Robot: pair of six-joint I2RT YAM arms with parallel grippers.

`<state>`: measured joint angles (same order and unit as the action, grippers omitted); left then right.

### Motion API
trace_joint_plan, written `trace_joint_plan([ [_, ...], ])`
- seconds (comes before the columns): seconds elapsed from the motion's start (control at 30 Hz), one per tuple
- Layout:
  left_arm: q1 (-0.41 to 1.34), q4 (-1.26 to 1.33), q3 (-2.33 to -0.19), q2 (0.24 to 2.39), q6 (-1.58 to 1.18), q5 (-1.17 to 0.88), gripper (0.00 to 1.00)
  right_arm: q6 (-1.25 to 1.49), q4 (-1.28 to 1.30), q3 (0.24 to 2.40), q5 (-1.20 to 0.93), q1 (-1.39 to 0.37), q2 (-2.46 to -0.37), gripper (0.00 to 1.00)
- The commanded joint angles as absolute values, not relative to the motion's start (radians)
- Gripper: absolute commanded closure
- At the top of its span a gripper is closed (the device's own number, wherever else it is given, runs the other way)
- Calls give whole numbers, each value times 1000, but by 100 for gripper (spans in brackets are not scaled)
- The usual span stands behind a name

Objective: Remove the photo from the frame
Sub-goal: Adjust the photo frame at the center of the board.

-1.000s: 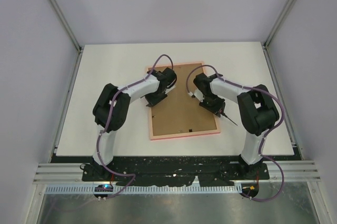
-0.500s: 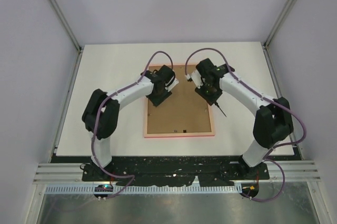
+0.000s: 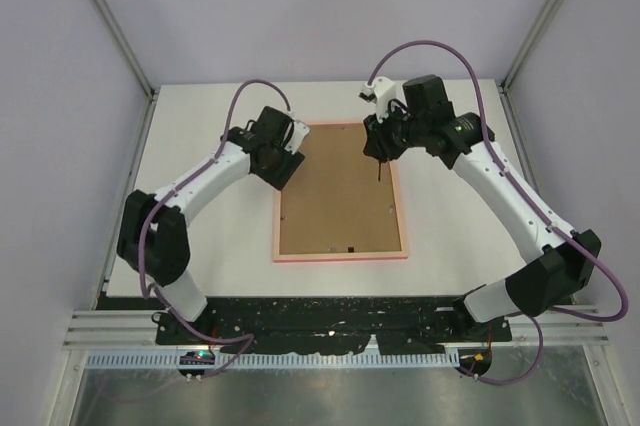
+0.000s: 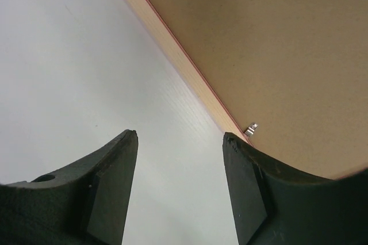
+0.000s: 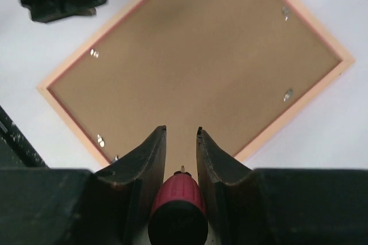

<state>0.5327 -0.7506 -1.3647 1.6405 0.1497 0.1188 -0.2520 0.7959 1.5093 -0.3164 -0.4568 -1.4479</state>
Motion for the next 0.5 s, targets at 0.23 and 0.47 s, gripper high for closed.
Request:
trace_joint_plan([
  [0.23, 325, -715, -1451, 1867, -75, -202, 38, 26, 58, 1452, -243, -456, -1507, 92],
  [0.47, 321, -661, -1404, 1884, -150, -294, 39, 210, 155, 1710, -192, -431, -1778, 92],
])
